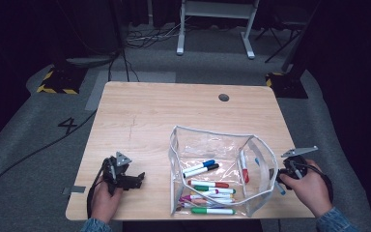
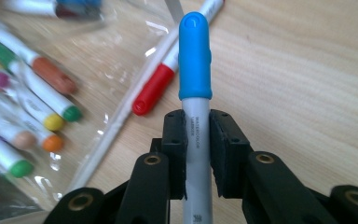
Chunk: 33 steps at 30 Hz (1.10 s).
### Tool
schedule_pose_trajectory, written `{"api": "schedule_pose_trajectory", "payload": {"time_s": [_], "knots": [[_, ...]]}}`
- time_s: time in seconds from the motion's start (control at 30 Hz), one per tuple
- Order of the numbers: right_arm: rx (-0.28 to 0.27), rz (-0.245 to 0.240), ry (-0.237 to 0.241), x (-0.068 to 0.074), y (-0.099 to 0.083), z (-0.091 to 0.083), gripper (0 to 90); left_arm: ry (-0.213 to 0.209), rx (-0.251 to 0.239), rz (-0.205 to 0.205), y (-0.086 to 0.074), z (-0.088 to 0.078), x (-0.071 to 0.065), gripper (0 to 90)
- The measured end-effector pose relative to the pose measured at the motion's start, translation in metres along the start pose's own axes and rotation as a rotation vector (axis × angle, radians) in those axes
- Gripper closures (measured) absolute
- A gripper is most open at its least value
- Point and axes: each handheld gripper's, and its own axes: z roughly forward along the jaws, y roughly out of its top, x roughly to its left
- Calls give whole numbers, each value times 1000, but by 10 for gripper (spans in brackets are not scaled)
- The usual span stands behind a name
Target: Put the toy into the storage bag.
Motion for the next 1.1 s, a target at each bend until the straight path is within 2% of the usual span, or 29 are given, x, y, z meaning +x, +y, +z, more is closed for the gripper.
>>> {"api": "schedule_pose_trajectory", "payload": {"time_s": [0.17, 0.3, 0.4, 0.47, 0.57, 0.67, 0.83, 0.9, 0.97, 1.03, 1.1], "knots": [[-38, 7, 20, 3, 8, -21, 772, 0, 1, -1, 0, 0, 0, 0], [-63, -7, 28, 6, 15, -37, 771, -1, 0, 0, 0, 0, 0, 0], [-82, -40, 30, 10, 22, -51, 771, 0, 0, -1, 0, 0, 0, 0], [-86, -42, 29, 11, 24, -54, 771, 0, 1, -2, 0, 0, 0, 0], [-127, -62, 39, 17, 32, -70, 771, 0, 0, 0, 0, 0, 0, 0], [-140, -74, 33, 20, 36, -77, 772, -1, 0, 0, 0, 0, 0, 0], [-174, -123, 23, 28, 49, -93, 771, 0, -1, -1, 0, 0, 0, 0], [-195, -157, 26, 36, 58, -104, 771, 1, 0, 0, 0, 0, 0, 0], [-203, -172, 30, 40, 61, -107, 771, 0, 0, 0, 0, 0, 0, 0], [-213, -194, 45, 47, 67, -112, 771, -1, 4, -2, 0, 0, 0, 0], [-223, -240, 60, 60, 76, -118, 771, 0, 3, 0, 0, 0, 0, 0]]}}
